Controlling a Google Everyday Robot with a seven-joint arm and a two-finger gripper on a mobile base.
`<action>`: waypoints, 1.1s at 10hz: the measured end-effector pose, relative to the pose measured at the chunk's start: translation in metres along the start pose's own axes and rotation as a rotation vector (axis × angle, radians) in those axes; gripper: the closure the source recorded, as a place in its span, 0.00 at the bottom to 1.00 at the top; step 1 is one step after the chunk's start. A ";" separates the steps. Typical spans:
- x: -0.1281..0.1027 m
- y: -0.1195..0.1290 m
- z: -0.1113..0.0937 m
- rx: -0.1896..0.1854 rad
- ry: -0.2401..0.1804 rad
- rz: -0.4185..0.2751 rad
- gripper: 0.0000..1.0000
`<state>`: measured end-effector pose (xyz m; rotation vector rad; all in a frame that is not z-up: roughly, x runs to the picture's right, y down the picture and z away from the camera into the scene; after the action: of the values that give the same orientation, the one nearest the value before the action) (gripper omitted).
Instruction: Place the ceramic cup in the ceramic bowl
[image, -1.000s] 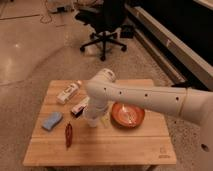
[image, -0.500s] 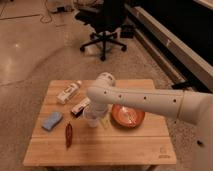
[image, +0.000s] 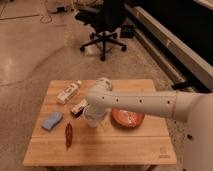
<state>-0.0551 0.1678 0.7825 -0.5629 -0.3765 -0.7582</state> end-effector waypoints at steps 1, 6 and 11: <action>0.000 -0.001 0.001 -0.001 0.002 0.000 0.44; 0.002 0.004 0.007 -0.007 0.013 0.016 0.97; 0.023 0.011 -0.010 0.015 0.043 0.034 0.69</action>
<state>-0.0309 0.1562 0.7829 -0.5373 -0.3321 -0.7331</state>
